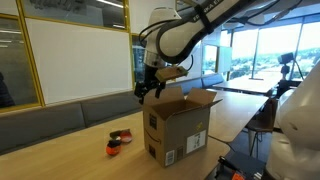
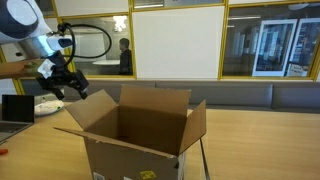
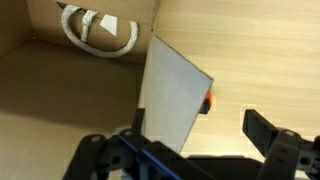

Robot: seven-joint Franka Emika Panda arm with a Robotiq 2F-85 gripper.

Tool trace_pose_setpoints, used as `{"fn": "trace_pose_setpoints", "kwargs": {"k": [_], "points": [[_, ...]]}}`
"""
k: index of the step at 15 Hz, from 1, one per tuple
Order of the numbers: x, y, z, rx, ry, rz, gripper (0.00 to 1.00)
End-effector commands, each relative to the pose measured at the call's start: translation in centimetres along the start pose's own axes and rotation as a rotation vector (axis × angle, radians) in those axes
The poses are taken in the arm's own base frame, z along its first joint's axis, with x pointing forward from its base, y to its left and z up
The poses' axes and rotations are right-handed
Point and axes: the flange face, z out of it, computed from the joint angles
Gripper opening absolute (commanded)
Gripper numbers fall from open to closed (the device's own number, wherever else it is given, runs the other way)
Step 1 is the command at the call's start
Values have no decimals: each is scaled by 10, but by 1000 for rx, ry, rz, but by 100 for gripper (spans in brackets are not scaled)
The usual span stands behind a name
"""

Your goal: Put the objects on the left inside the box

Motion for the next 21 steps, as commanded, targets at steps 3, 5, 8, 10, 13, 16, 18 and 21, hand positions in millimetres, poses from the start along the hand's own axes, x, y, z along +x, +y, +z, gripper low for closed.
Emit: {"fn": "trace_pose_setpoints", "kwargs": {"k": [3,5,8,10,13,16,18,21], "points": [[-20,-72,-10,36,11,-118,100],[-28,-95,-6,53,-3,-161,100],[-41,-120,6,94,-38,-216,100],[-48,-124,19,125,-71,-230,100],[-55,-116,52,184,-125,-222,100],[-58,-103,91,228,-183,-198,100],[-61,-93,120,249,-226,-181,100],[-64,-79,161,266,-286,-147,100]]}}
